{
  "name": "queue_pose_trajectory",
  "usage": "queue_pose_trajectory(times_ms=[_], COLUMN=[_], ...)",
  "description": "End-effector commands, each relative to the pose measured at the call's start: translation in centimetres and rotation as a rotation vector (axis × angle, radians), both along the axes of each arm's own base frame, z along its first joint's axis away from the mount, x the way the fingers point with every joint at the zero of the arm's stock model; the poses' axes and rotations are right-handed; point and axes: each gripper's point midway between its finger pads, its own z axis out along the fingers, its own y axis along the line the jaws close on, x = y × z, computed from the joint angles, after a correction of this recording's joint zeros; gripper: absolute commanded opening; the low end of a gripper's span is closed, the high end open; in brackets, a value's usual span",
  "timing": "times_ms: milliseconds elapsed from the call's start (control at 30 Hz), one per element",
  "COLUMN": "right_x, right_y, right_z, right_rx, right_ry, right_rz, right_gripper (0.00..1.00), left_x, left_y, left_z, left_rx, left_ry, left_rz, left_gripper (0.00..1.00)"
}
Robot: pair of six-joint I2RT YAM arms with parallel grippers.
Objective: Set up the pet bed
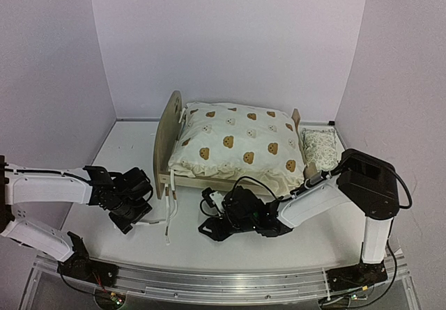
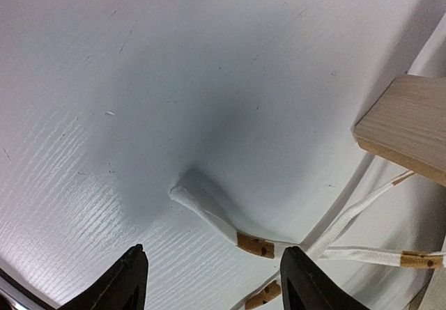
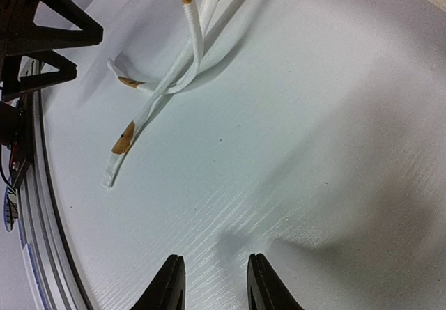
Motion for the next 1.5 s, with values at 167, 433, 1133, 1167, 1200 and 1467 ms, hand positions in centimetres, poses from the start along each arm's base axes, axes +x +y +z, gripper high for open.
queue_pose_trajectory(times_ms=[167,433,1133,1167,1200,1467], right_x=[0.1,0.2,0.3,0.5,0.8,2.5], right_y=[-0.1,-0.2,-0.3,-0.4,-0.5,-0.9], right_z=[1.9,1.6,1.6,1.7,1.8,2.2], right_rx=[0.043,0.036,0.028,0.025,0.022,0.023], right_ry=[-0.041,-0.044,-0.07,-0.081,-0.092,-0.117], right_rz=[-0.01,-0.011,0.0,-0.008,-0.016,-0.045], right_gripper=[0.32,0.32,0.32,0.32,0.32,0.31], left_x=[0.9,1.0,3.5,3.7,4.1,5.8], left_y=[-1.7,-1.5,-1.2,-0.9,-0.8,-1.8], left_z=[-0.8,-1.5,-2.7,-2.6,-2.4,-1.0], left_rx=[-0.105,-0.087,0.023,0.057,0.082,0.185], left_ry=[-0.002,0.015,-0.052,-0.054,-0.06,-0.133], left_rz=[0.097,0.123,0.027,0.018,0.006,-0.108], left_gripper=[0.58,0.52,0.0,0.0,0.0,0.0])
